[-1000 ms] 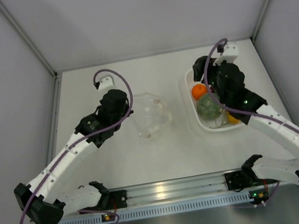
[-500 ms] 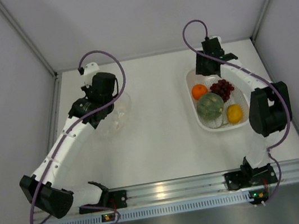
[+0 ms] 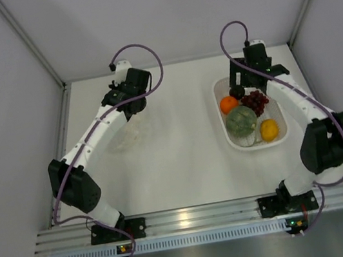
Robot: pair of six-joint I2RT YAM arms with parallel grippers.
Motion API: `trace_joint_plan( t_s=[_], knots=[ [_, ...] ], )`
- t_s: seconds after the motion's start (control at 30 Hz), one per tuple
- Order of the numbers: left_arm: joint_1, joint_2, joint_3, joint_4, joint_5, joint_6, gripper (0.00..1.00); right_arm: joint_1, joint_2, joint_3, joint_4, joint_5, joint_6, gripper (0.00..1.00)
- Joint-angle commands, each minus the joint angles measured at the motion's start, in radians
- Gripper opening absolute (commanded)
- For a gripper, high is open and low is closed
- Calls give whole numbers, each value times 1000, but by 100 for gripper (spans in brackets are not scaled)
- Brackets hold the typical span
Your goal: Open the zip-top bag and remove the fake food
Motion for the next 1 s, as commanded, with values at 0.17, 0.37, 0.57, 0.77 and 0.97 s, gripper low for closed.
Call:
trace_joint_plan(
  t_s=[0.17, 0.37, 0.57, 0.77, 0.97],
  knots=[
    [-16, 108, 79, 5, 128, -61, 2, -3, -487, -253, 93, -215, 44, 99],
    [-17, 49, 54, 8, 221, -106, 50, -3, -718, -358, 15, -322, 56, 99],
    [-17, -73, 14, 8, 278, -126, 86, -3, -852, -347, -129, -260, -14, 99],
    [-19, -273, -81, 10, 330, -141, 99, 0, -964, -355, -178, -253, -17, 99],
    [-19, -518, -249, 5, 343, -121, 99, 0, -1010, -317, -262, -164, -54, 100]
  ],
)
